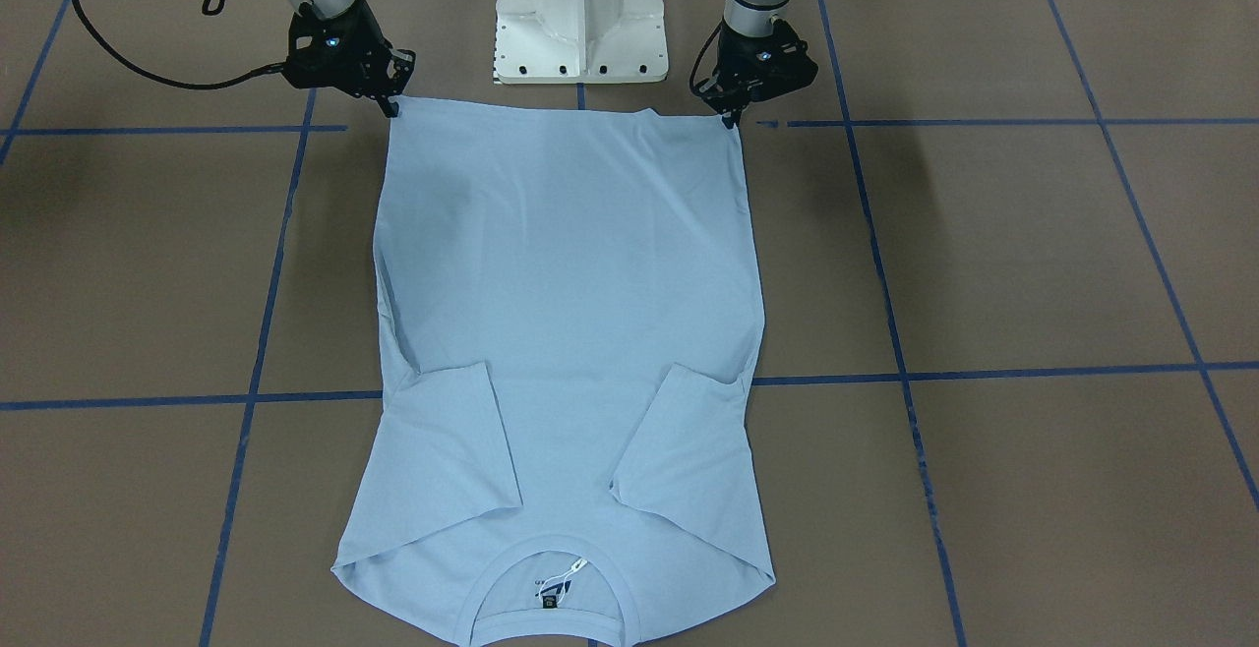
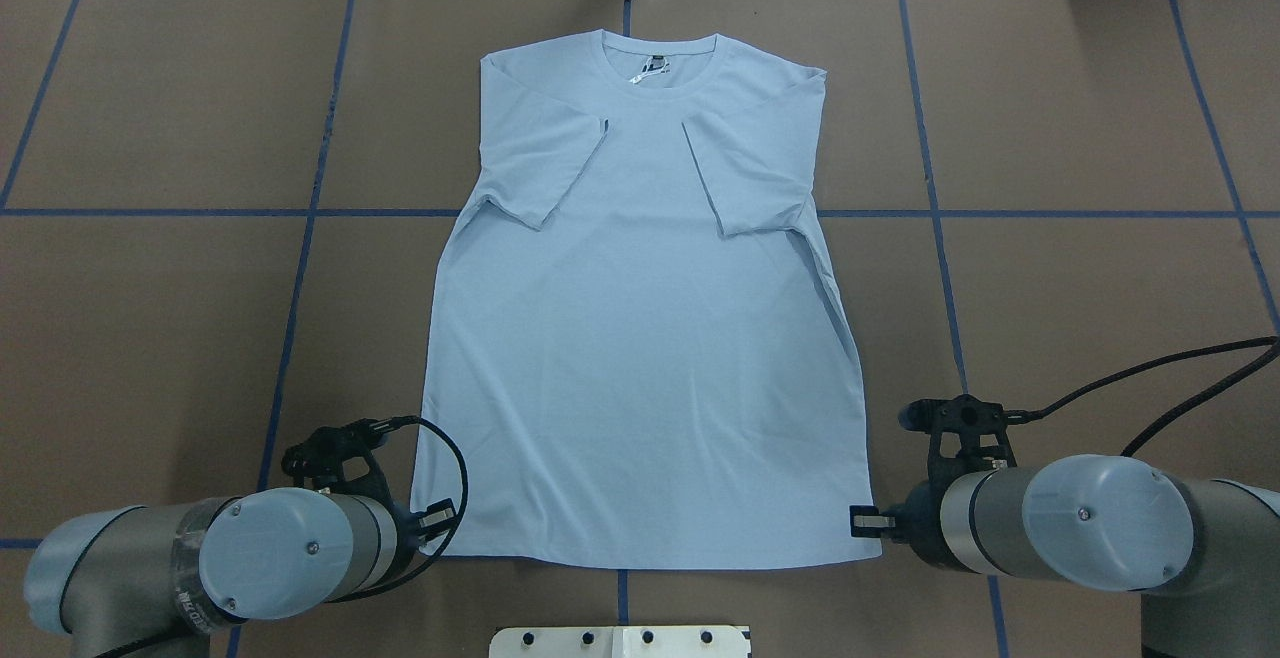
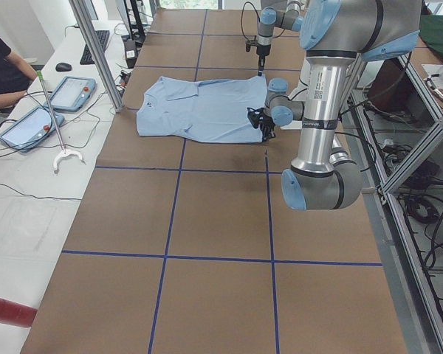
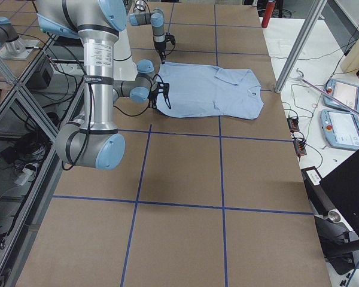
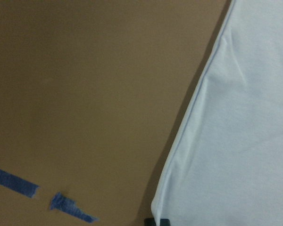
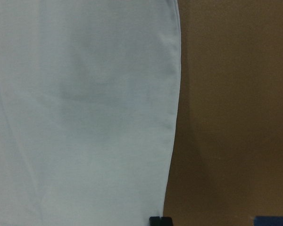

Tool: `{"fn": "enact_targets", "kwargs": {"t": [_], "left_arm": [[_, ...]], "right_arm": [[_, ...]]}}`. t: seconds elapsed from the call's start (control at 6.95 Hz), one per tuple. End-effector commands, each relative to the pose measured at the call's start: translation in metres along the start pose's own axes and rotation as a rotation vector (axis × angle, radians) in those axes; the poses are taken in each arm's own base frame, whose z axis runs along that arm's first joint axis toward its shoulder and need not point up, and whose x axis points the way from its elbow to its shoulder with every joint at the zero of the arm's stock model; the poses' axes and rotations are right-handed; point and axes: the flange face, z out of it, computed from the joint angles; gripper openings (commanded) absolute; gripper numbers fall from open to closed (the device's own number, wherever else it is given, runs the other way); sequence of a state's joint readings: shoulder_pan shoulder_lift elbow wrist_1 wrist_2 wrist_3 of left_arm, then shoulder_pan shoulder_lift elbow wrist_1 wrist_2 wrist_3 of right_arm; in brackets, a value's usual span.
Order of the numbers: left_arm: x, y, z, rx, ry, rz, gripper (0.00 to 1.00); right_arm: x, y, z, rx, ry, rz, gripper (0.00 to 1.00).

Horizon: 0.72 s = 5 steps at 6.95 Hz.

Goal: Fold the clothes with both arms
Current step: 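Grasp both hem corners with the left and right grippers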

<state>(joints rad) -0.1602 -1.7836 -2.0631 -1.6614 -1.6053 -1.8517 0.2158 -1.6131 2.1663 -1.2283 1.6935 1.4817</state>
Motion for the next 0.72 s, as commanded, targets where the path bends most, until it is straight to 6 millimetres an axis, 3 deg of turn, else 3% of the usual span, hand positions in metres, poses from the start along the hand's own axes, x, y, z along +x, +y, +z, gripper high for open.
{"fn": "enact_targets", "kwargs": {"t": [0.0, 0.29, 0.58], "left_arm": [[-0.002, 0.018, -0.035, -0.020, -0.011, 0.027, 0.00], [-0.007, 0.055, -0.067, -0.077, -0.012, 0.081, 0.00], [-0.015, 0.079, -0.091, -0.116, -0.029, 0.122, 0.00]], "right_arm": [[0.013, 0.004, -0.015, -0.015, 0.001, -0.001, 0.00], [0.019, 0.014, -0.037, -0.078, -0.015, -0.005, 0.00], [0.026, 0.038, -0.057, -0.179, -0.025, -0.027, 0.00]]}}
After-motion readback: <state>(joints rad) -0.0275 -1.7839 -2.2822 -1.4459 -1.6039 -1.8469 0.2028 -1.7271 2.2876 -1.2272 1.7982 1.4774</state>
